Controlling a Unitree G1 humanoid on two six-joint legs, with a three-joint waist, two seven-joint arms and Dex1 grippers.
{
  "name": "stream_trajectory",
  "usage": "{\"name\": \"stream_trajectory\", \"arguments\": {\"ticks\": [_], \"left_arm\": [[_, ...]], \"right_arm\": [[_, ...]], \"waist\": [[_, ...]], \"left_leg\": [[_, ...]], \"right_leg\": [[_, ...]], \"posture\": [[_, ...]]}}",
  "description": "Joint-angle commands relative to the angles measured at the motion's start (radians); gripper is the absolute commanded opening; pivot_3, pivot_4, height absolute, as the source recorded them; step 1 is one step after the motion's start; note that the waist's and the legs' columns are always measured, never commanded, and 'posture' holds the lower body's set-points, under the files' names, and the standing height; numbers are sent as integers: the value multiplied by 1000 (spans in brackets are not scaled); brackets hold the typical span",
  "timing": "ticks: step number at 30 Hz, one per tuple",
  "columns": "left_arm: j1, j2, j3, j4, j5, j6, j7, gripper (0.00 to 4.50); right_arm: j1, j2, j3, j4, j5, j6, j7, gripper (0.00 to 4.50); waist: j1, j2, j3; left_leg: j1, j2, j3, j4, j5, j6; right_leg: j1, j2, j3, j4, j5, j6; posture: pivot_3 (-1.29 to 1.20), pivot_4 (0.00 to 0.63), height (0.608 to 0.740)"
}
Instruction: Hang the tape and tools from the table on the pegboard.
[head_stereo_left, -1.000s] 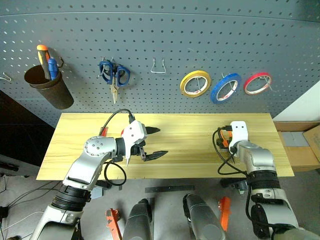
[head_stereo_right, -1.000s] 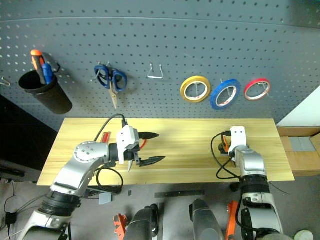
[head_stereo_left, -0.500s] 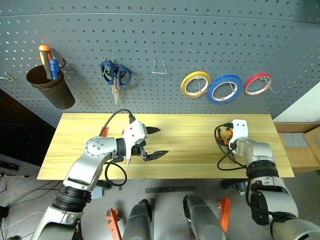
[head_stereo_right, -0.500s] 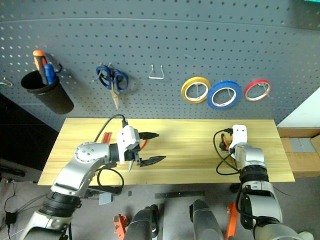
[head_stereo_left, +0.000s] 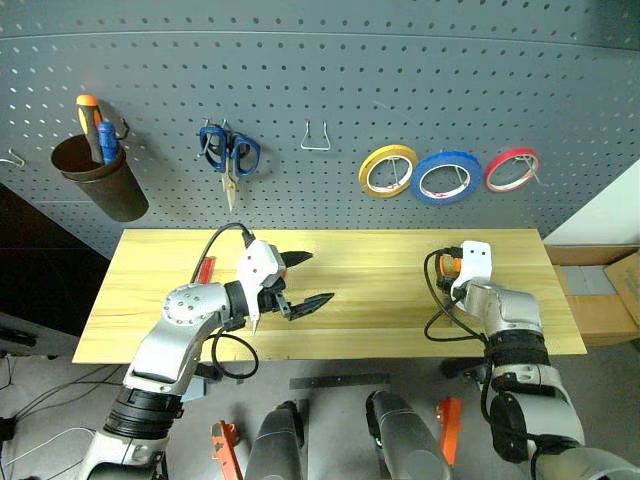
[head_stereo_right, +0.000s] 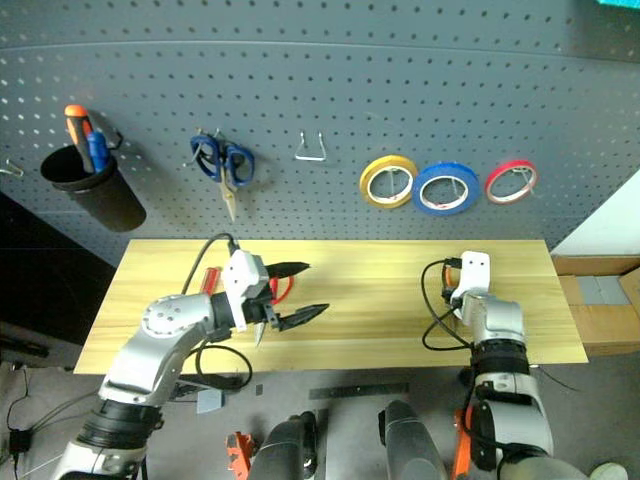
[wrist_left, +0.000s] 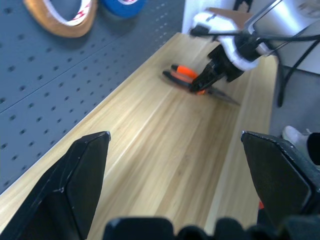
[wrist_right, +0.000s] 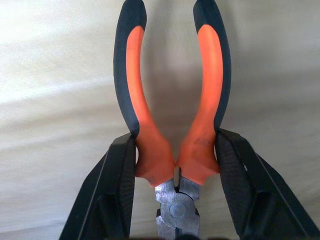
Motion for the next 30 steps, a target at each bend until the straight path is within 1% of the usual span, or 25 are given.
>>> {"name": "stream_trajectory", "arguments": {"ticks": [1,6,8,11,15,18,20,23,30], "left_arm": [[17,10,76,-46,-72,-13,-10,4500],[45,12,136,-74,-115,-2,2,4500],[54,11,158,-88,-139,9,9,4500],[55,9,179,-101,-170,25,21,4500],[40,6,201,-106,-196,45,47,4500],[29,1,253,-122,-244,67,90,4500],[26,0,266,-128,-254,71,106,4500],[53,5,295,-152,-257,68,131,4500],[91,8,323,-196,-257,64,166,4500]], "right_arm": [[60,45,75,-381,35,135,-9,1850],[155,112,193,-774,47,318,-36,1850],[161,133,243,-893,48,373,-53,1850],[138,135,297,-967,38,398,-58,1850],[78,113,332,-974,30,380,-44,1850],[-14,84,350,-919,23,312,-20,1850],[-44,76,351,-883,20,280,-9,1850],[-109,85,367,-776,11,165,14,1850],[-239,134,387,-591,-14,-23,40,1850]], "waist": [[1,0,0],[3,0,0],[4,0,0],[4,0,-1],[3,-1,-2],[3,-1,-2],[3,-1,-3],[3,-2,-5],[10,-4,-7]], "left_leg": [[-1,0,0,0,0,0],[-1,0,-2,0,0,0],[-1,0,-3,0,0,0],[-1,0,-4,1,0,0],[-1,-1,-4,1,0,0],[-1,-1,-4,1,0,0],[-1,-1,-4,1,0,0],[-1,0,-5,0,0,0],[-1,-1,-5,0,0,0]], "right_leg": [[-1,0,0,1,0,0],[0,0,-1,2,0,0],[-1,0,-2,2,0,0],[-1,0,-3,2,0,0],[0,0,-3,2,0,0],[-1,0,-3,2,0,0],[-1,0,-4,2,0,0],[-1,0,-5,1,0,0],[-1,0,-5,1,0,0]], "posture": [[-159,245,740],[-156,243,740],[-156,241,740],[-155,236,740],[-149,230,740],[-135,222,740],[-127,220,740],[-103,211,740],[-57,185,740]]}}
